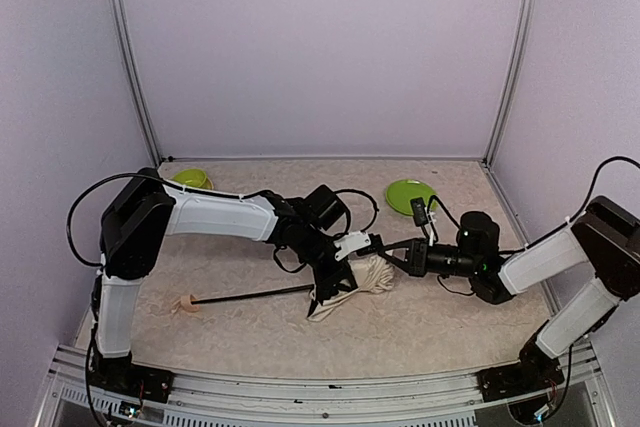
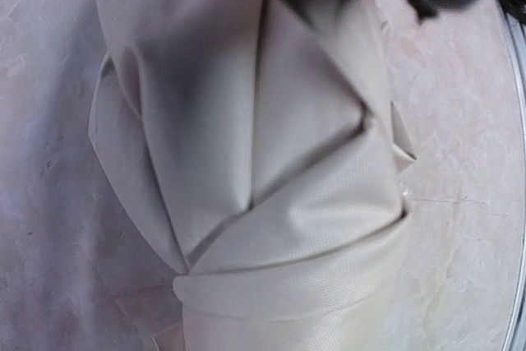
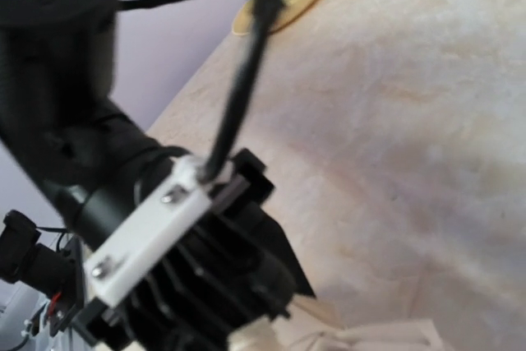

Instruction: Put away the umbrella

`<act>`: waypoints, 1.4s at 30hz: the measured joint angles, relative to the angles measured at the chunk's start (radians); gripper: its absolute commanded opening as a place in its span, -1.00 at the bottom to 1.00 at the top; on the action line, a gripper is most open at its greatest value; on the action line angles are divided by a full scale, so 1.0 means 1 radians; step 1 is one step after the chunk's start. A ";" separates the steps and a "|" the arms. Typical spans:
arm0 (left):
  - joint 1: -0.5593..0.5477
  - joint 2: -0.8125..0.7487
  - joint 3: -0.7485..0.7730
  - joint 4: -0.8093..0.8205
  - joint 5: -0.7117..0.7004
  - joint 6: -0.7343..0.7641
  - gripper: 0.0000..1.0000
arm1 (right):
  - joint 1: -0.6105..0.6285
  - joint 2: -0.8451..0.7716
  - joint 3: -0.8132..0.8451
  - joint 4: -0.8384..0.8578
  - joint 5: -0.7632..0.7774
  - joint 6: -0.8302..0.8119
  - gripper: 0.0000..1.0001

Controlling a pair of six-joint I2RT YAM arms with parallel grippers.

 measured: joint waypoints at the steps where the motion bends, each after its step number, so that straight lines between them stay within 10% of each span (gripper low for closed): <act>1: 0.003 0.006 0.005 -0.008 -0.016 0.002 -0.87 | -0.008 0.034 0.009 0.019 -0.014 0.021 -1.00; 11: 0.009 -0.048 -0.146 0.098 -0.051 0.022 -0.82 | -0.027 0.227 0.062 0.173 -0.168 0.204 -1.00; 28: -0.003 -0.106 -0.291 0.319 -0.134 -0.015 -0.82 | 0.008 0.119 0.263 -0.477 0.014 -0.035 -1.00; 42: -0.050 -0.035 -0.158 0.227 -0.214 0.112 -0.78 | -0.001 0.193 0.406 -0.607 -0.121 -0.075 -1.00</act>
